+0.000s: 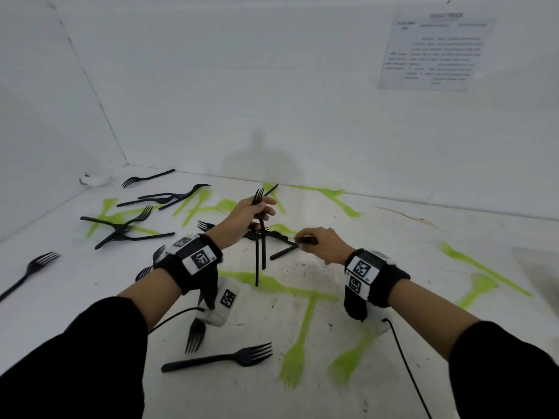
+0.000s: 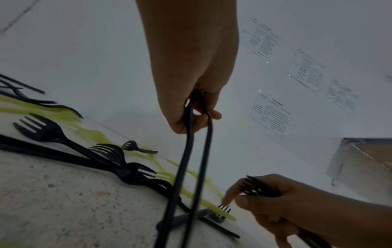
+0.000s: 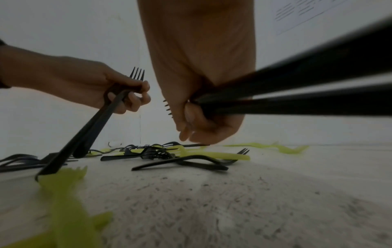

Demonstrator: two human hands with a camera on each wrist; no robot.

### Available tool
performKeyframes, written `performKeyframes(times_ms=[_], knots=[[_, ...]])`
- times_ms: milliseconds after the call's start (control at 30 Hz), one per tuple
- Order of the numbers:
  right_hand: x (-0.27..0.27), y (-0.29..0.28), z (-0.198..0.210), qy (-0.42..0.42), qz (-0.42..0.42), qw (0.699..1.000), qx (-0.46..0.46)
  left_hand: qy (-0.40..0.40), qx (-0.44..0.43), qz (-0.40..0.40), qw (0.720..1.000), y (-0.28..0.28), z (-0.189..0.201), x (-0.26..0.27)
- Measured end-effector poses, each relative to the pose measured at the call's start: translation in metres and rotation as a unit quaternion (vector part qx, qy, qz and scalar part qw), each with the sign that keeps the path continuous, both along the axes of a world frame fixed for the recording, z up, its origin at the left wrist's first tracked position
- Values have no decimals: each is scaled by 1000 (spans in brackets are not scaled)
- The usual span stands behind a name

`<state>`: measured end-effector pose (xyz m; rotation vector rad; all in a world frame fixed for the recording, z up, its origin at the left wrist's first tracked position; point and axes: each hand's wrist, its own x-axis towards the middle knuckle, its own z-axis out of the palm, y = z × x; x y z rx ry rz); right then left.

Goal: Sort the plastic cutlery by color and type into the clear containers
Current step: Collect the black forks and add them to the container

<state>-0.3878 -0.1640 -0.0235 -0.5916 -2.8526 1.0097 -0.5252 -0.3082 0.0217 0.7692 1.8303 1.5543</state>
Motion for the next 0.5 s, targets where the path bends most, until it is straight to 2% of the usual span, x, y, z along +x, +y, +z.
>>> performKeyframes(times_ms=[67,200,333,500], knots=[[-9,-4,-5,-3,9,999,40,-27,17,0,999,5,0,-3],[-19,-6,-13,-39,0,999,37,-102,61,18,993,14,2,-6],[-14,-2,-18,-58,-43,997,7,-64,66,8,996,19,0,-10],[1,11,-15,-68,-75,995,16,-13,63,-27,998,28,-2,-17]])
